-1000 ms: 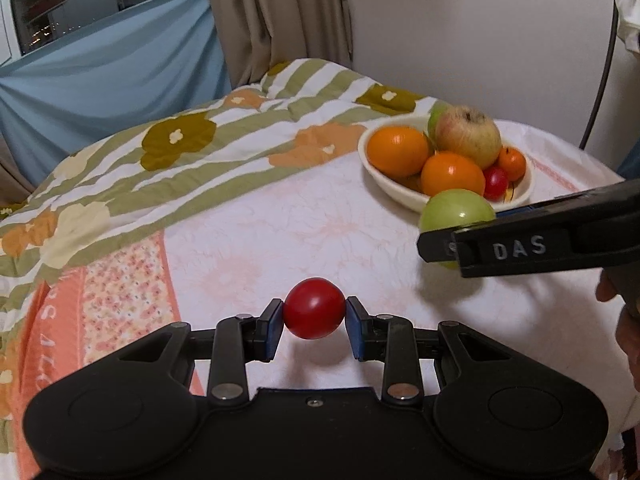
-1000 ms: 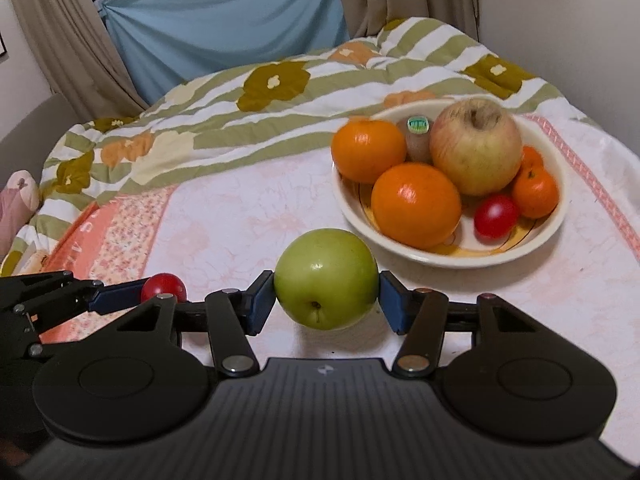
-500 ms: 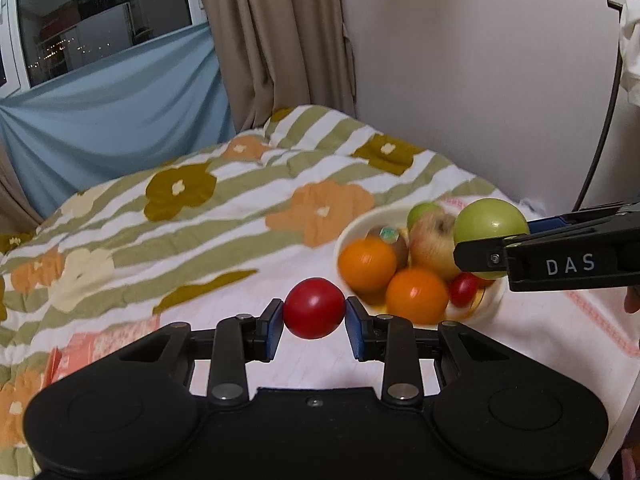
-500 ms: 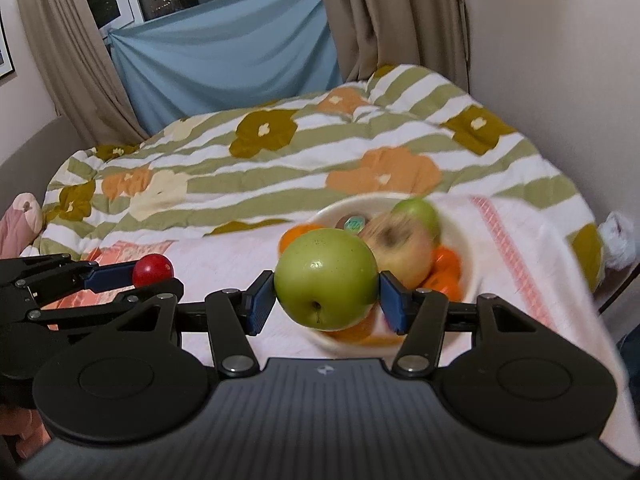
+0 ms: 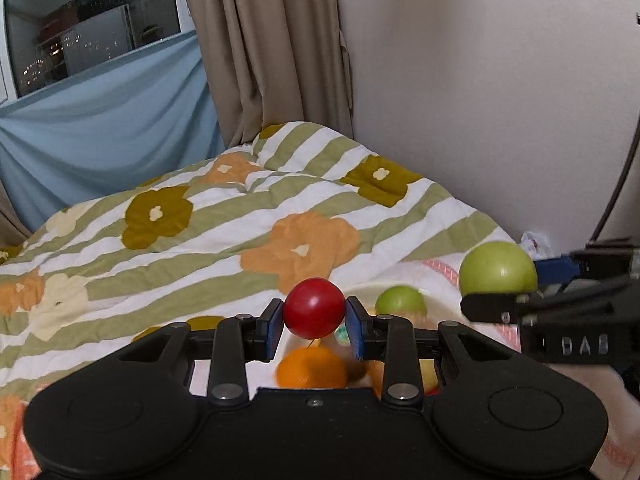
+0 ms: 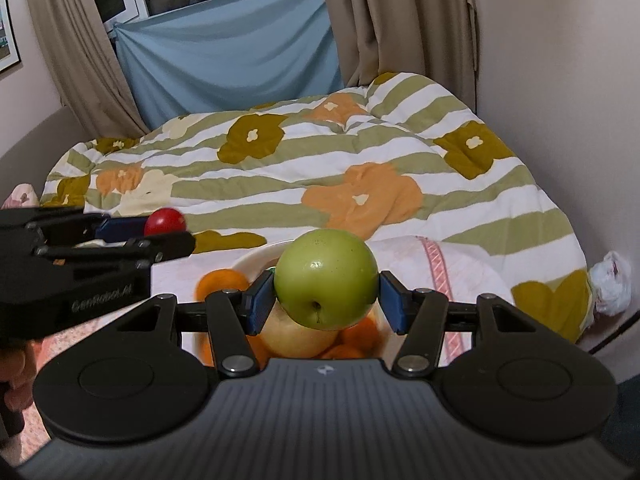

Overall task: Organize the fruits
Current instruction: 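Lower the tomato and green apple into the duck bowl and open both tools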

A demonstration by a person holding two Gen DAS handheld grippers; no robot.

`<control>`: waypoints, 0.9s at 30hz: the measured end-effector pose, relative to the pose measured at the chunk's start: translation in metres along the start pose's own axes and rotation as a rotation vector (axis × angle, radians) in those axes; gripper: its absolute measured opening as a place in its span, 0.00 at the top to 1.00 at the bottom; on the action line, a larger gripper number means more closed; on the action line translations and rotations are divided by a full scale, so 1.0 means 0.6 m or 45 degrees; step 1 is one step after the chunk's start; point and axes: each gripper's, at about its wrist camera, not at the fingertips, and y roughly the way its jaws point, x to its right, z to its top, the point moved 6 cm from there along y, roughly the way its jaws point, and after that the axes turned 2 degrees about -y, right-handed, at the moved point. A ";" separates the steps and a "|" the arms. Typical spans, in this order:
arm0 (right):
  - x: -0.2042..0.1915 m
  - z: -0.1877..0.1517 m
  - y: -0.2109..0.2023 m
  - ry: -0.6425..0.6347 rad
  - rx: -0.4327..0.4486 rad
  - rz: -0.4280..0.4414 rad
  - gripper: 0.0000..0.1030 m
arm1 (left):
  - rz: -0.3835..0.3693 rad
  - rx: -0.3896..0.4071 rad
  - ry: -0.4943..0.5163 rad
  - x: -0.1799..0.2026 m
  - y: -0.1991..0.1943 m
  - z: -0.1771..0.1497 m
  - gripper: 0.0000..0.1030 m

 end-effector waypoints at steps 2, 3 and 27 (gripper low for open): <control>0.017 0.004 0.013 -0.014 -0.009 0.011 0.31 | 0.008 -0.009 -0.008 0.008 0.023 0.012 0.64; 0.023 0.004 0.019 -0.024 -0.016 0.019 0.31 | 0.010 -0.018 -0.011 0.012 0.036 0.017 0.64; 0.100 -0.013 0.099 -0.054 -0.122 0.103 0.31 | 0.021 -0.199 -0.104 0.037 0.170 0.017 0.23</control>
